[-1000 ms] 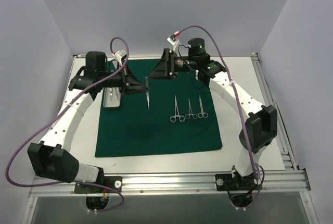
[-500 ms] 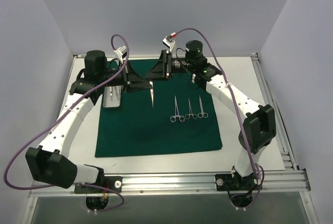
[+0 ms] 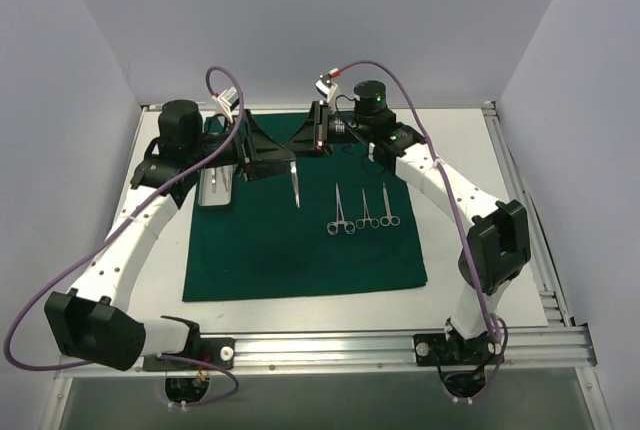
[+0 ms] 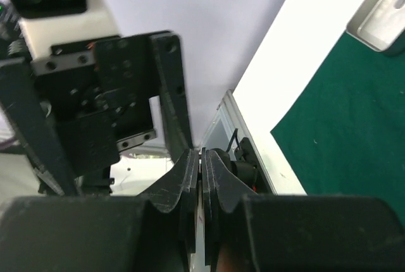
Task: Open and lay out the surgical kit
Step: Place the medical item in the surgical kit.
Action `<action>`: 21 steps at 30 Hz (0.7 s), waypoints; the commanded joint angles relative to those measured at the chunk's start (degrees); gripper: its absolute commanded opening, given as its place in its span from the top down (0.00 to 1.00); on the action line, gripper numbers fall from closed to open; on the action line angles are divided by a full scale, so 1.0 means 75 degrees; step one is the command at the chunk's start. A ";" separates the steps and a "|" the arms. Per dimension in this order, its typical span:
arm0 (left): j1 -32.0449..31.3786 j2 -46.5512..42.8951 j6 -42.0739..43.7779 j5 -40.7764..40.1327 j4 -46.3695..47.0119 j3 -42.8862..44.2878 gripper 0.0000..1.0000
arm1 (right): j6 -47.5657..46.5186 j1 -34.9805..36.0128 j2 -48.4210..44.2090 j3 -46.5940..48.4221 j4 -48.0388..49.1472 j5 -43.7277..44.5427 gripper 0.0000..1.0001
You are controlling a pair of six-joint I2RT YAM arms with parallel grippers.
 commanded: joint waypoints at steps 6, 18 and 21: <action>-0.0475 -0.0505 0.0335 -0.0281 0.0057 -0.0426 0.18 | 0.0261 -0.0126 -0.0417 0.0285 0.0210 0.0582 1.00; -0.1026 -0.0201 0.1494 -0.1651 -0.1947 0.0743 0.40 | 0.0240 0.0003 -0.0382 0.1244 -0.2082 0.2457 1.00; -0.1096 0.0080 0.1998 -0.2141 -0.2896 0.1422 0.51 | -0.0019 0.0038 -0.0253 0.1760 -0.2963 0.2879 1.00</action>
